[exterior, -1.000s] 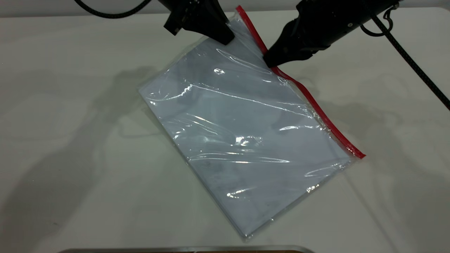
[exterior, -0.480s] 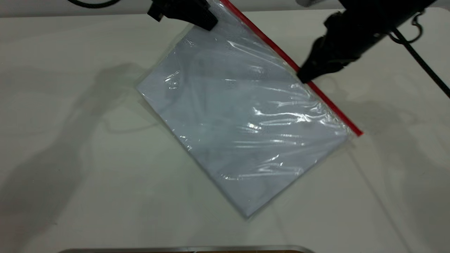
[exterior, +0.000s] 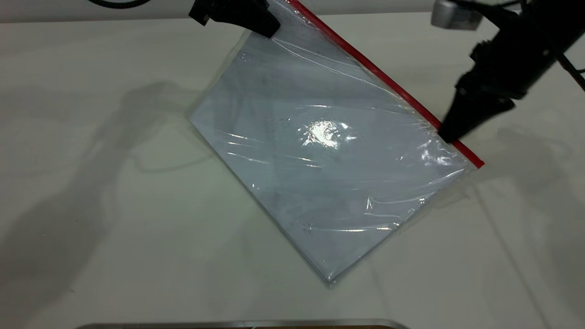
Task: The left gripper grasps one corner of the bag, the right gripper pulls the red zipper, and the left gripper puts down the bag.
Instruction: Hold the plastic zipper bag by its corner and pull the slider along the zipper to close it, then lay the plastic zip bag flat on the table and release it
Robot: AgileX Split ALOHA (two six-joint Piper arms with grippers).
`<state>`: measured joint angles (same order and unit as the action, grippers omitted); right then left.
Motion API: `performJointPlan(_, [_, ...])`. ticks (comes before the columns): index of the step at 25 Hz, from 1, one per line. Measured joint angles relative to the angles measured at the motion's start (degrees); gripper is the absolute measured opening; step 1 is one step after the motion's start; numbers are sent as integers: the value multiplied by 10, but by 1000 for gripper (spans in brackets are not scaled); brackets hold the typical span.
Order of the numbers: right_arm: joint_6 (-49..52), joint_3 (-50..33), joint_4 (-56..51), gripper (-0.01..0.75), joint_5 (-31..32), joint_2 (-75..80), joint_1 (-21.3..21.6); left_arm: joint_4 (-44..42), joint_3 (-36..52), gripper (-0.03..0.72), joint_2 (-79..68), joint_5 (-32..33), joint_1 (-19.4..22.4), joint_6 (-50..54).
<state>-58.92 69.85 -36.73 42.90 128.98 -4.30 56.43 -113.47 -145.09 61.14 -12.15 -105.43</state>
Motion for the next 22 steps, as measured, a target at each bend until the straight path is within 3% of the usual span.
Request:
performJointPlan(7, [67,0,59,91,-4,0,4,-10,0,56,0,-2,-1,2])
performJointPlan(11, [67,0,41,222,-20,0,4,-36,0,88,0,-6,-6,15])
performJointPlan(14, [67,0,28,368,-36,0,4,-60,0,180,0,-9,-11,60])
performJointPlan(17, [67,0,23,490,-80,0,4,-94,0,327,1,-26,-13,123])
performJointPlan(22, [67,0,15,582,-174,-2,4,-169,0,576,21,-79,-13,269])
